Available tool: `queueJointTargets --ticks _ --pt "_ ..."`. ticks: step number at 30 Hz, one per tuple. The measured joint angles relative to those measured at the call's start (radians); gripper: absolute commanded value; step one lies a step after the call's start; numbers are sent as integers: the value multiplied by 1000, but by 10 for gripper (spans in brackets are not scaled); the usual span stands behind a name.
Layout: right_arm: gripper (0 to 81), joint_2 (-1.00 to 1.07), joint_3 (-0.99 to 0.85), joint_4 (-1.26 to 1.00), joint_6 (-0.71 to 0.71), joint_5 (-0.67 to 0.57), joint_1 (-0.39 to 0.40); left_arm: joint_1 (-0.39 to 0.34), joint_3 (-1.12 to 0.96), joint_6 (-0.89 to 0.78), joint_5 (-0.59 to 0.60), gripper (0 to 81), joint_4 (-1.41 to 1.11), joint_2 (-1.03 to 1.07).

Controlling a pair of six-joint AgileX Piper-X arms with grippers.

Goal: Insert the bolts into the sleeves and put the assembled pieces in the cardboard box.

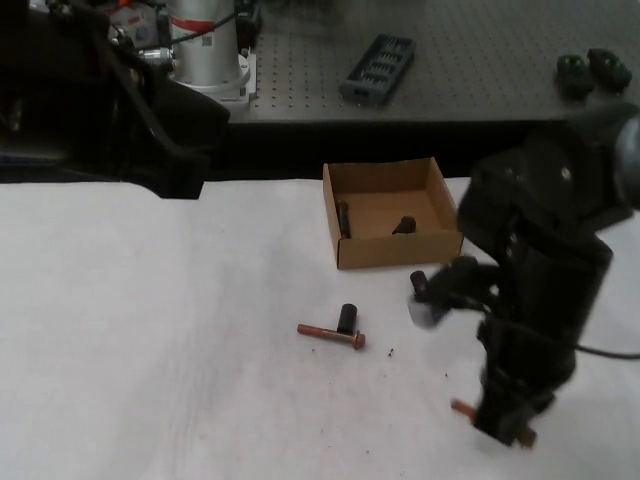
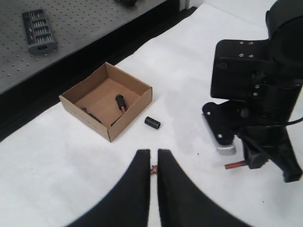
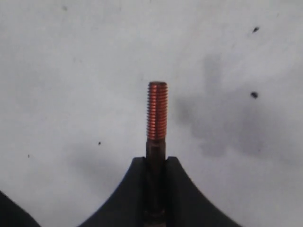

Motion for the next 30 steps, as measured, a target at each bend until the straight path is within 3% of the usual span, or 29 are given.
queueJointTargets --ticks 3,10,16,20,24,26,30 --pt "64 -33 54 0 -103 -15 7 0 0 21 0 44 0 0" --pt "241 -109 84 -45 -292 -104 20 0 0 34 0 44 0 0" --pt "251 -132 84 -122 -380 -104 20 0 0 40 0 44 0 0" --pt "251 -148 84 -118 -128 -121 20 0 0 42 0 44 0 0" --pt "250 -153 84 -98 146 -273 20 0 0 61 0 44 0 0" --pt "231 -158 84 -113 204 -392 20 0 0 124 5 44 5 0" --pt "140 -216 84 -191 253 -504 11 -2 0 270 84 44 91 44"
